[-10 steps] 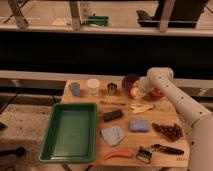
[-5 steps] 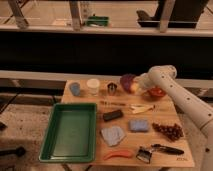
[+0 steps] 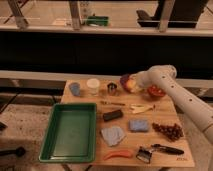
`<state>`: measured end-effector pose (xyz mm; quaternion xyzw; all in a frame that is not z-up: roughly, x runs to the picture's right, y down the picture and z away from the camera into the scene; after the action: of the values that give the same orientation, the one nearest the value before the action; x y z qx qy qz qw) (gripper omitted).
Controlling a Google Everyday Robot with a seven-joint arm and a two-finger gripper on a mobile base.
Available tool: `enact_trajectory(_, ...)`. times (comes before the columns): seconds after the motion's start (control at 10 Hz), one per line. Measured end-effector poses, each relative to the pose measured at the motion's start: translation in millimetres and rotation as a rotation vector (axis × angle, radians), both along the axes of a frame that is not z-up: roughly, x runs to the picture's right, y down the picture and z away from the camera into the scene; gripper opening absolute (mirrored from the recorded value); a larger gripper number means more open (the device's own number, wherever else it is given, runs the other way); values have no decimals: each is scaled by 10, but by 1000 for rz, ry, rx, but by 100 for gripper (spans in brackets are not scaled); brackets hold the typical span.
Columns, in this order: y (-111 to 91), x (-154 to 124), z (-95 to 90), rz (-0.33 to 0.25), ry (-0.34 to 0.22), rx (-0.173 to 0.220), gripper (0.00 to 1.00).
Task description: Place apple in metal cup
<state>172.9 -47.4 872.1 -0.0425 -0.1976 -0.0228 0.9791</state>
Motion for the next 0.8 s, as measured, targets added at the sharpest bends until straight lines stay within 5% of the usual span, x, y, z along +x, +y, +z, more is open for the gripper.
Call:
enact_trajectory(0.5, -111, -574, -9, -51, -210, -15, 0)
enact_trajectory(0.8, -125, -918, 54, -98, -282, -22, 0)
